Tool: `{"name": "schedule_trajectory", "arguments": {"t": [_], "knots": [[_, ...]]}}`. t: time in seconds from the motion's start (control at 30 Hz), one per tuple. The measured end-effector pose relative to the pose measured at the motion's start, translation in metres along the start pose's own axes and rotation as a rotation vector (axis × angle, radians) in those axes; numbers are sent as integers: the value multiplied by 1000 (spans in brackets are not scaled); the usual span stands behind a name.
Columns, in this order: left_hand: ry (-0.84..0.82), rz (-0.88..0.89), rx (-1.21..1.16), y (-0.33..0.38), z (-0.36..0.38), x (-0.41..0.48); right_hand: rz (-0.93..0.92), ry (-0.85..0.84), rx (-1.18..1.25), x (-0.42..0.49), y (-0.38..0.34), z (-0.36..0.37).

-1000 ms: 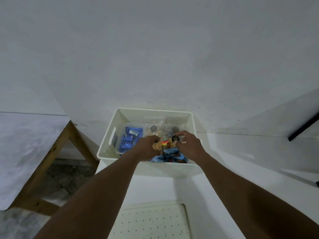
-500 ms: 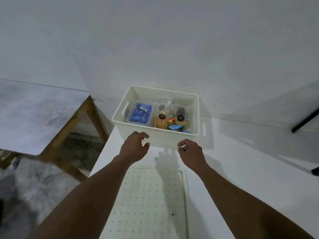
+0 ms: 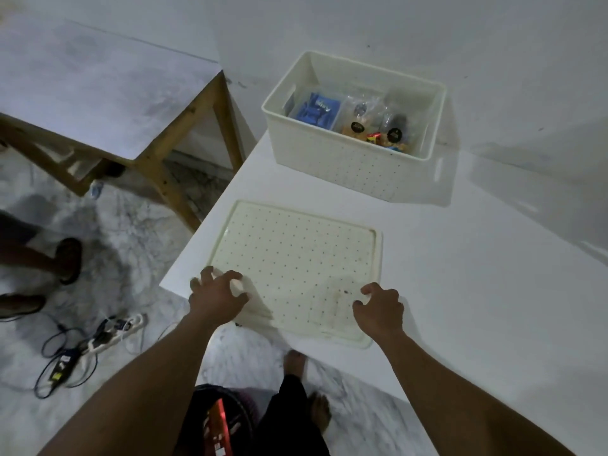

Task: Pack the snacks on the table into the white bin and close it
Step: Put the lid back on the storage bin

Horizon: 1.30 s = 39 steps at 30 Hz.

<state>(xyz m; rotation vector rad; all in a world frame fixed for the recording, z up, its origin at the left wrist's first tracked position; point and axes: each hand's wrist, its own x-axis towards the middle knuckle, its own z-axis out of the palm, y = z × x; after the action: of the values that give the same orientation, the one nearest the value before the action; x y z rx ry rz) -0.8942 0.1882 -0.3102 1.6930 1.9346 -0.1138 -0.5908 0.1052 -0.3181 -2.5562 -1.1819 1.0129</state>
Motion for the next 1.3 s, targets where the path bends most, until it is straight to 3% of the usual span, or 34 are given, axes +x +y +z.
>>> {"name": "schedule_trajectory", "arguments": {"t": [0.23, 0.4, 0.77, 1.3], "knots": [[53, -137, -189, -20, -9, -2, 66, 51, 240, -9, 1, -3], [170, -92, -87, -14, -20, -17, 62, 198, 221, -20, 3, -21], [604, 207, -40, 74, -93, -11, -189, 619, 415, -28, -26, -103], [476, 350, -64, 188, -152, 123, -127, 683, 326, 99, -82, -200]]}}
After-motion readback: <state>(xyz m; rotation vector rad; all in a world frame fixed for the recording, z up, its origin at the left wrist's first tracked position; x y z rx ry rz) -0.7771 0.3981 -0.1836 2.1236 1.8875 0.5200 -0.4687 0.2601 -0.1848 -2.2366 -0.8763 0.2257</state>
